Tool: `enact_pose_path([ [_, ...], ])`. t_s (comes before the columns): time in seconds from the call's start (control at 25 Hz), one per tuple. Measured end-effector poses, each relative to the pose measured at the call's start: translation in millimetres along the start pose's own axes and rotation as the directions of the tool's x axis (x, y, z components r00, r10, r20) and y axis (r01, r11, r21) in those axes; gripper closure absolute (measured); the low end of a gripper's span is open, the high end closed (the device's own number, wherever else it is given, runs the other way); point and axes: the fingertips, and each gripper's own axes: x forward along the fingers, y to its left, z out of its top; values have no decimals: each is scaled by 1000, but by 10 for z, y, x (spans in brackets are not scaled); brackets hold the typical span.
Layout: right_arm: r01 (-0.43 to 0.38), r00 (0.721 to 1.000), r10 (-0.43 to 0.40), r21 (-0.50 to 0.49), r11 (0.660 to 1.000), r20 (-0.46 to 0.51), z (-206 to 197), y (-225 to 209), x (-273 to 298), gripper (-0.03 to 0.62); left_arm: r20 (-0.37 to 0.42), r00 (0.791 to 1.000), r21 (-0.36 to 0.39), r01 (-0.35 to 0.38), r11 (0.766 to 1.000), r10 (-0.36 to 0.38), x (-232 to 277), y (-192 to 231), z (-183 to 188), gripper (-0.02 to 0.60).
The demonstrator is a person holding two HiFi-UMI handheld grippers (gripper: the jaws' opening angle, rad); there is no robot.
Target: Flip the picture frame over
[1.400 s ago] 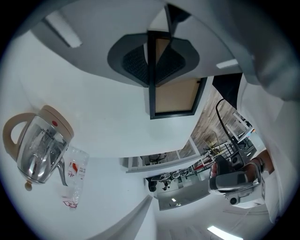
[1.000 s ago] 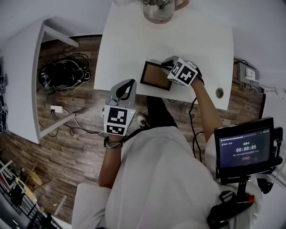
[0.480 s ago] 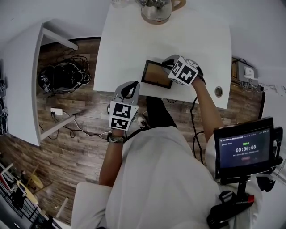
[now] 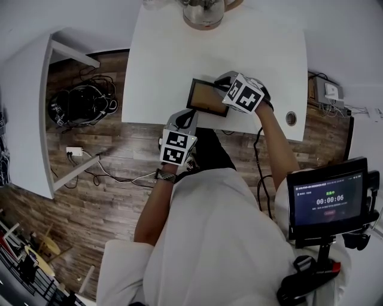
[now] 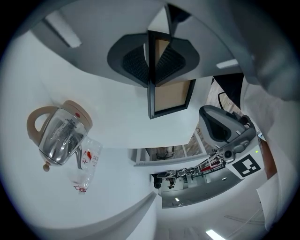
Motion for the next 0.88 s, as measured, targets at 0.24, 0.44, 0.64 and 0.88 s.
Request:
enact_pose_path([
  [0.24, 9, 1000, -9, -15, 1000, 2, 19, 0, -31, 548, -33, 996, -34, -80, 996, 79, 10, 244, -100, 501],
  [0.44, 7, 1000, -7, -28, 1000, 4, 48, 30, -43, 546, -20, 998, -38, -59, 998, 59, 114, 368, -22, 502],
  [0.64, -9, 1000, 9, -32, 999, 12, 63, 59, -57, 546, -2, 998, -39, 57, 998, -58, 190, 350, 61, 459],
  [0.88, -23, 999, 24, -51, 998, 21, 62, 111, -80, 546, -61, 984, 7, 170, 985, -169, 275, 306, 56, 422],
])
